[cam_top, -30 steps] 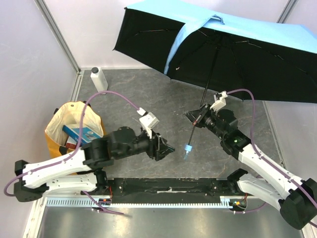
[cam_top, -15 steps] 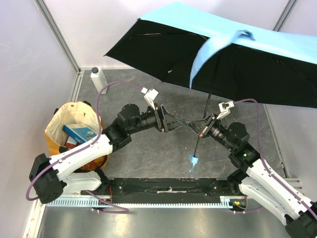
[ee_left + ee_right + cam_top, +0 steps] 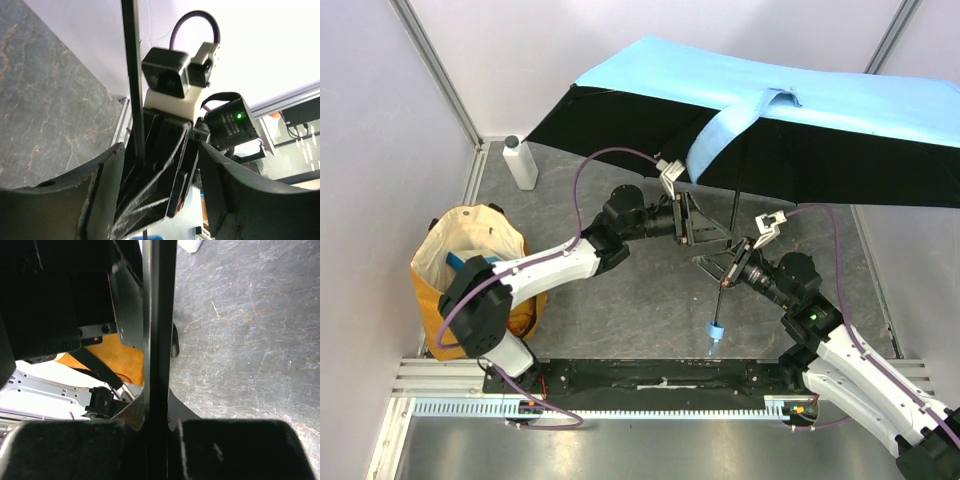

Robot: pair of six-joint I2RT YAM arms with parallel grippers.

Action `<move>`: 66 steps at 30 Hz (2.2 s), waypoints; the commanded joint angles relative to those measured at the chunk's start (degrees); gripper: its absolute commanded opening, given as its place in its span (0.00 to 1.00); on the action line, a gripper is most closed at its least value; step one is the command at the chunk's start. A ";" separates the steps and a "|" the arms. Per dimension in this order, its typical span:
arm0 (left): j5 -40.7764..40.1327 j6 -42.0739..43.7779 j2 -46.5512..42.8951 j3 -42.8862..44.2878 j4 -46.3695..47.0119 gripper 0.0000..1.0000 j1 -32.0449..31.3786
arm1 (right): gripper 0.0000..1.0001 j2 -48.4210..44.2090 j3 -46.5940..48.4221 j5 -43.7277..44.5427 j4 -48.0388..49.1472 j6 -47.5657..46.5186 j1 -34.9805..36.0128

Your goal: Put away the umbrella

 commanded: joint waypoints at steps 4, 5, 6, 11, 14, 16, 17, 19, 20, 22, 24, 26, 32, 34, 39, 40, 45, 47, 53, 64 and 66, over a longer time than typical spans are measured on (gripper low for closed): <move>5.19 -6.50 6.82 6.85 11.70 0.57 0.19 | 0.00 -1.40 1.08 -2.01 5.68 -3.22 0.25; 5.37 -7.47 7.96 7.38 12.41 0.56 0.11 | 0.00 -1.40 1.08 -1.92 5.60 -3.22 0.25; 5.72 -7.83 8.93 7.99 12.68 0.55 0.19 | 0.00 -1.49 1.17 -2.01 5.51 -3.22 0.25; 6.78 -10.46 12.45 9.41 17.07 0.45 0.11 | 0.00 -1.49 1.43 -1.92 5.95 -2.79 0.16; 6.25 -9.95 12.29 9.23 18.40 0.24 0.11 | 0.00 -1.32 1.43 -1.83 5.51 -2.43 0.25; 4.59 -7.32 11.06 8.62 16.47 0.13 0.11 | 0.19 -1.14 2.13 -0.96 3.41 -2.87 0.25; 3.54 -5.13 10.09 8.35 14.20 0.08 0.19 | 0.30 -1.31 2.48 0.09 1.92 -3.13 0.25; 0.90 -1.26 7.99 8.00 8.84 0.02 0.11 | 0.52 -1.93 3.01 2.72 -1.59 -3.66 0.25; -0.33 0.50 7.02 7.74 7.34 0.02 0.11 | 0.58 -2.36 3.89 4.13 -3.70 -4.18 0.25; -3.32 3.93 4.65 7.47 2.86 0.02 0.11 | 0.66 -3.24 5.82 8.17 -9.32 -5.41 0.16; -7.09 9.02 1.31 7.73 -3.02 0.02 0.11 | 0.69 -4.03 8.45 11.77 -15.82 -6.91 0.25; -11.31 12.63 -1.24 7.82 -8.21 0.02 -0.07 | 0.72 -4.21 11.26 15.55 -20.39 -7.62 0.25; -20.46 20.55 -5.47 9.49 -19.30 0.02 -1.21 | 0.79 0.51 20.31 27.68 -23.24 -6.65 0.25; -22.65 21.52 -6.26 9.23 -20.62 0.02 -2.00 | 0.79 4.73 24.96 29.80 -21.75 -6.74 0.25; -27.23 24.77 -6.88 10.54 -24.84 0.02 -5.34 | 0.77 14.93 30.70 26.39 -10.43 -3.14 0.25; -28.11 25.30 -6.88 11.07 -25.89 0.02 -6.04 | 0.76 16.51 31.05 25.60 -7.61 -2.53 0.25; -30.83 26.01 -7.84 10.73 -28.10 0.02 -7.62 | 0.66 21.80 31.93 26.55 -3.11 -3.39 0.25; -32.59 26.80 -8.02 10.81 -28.97 0.02 -8.33 | 0.58 22.33 31.93 27.87 -2.93 -4.36 0.16; -36.47 27.50 -8.64 11.25 -31.44 0.02 -9.12 | 0.29 20.49 29.83 30.86 -3.11 -5.42 0.25; -20.58 22.06 -16.36 3.36 -27.06 0.71 -6.14 | 0.00 17.32 18.67 20.85 19.46 -0.42 -0.10; -17.15 20.30 -18.30 0.36 -25.21 0.72 -5.35 | 0.00 16.44 15.95 18.31 26.74 0.81 -0.28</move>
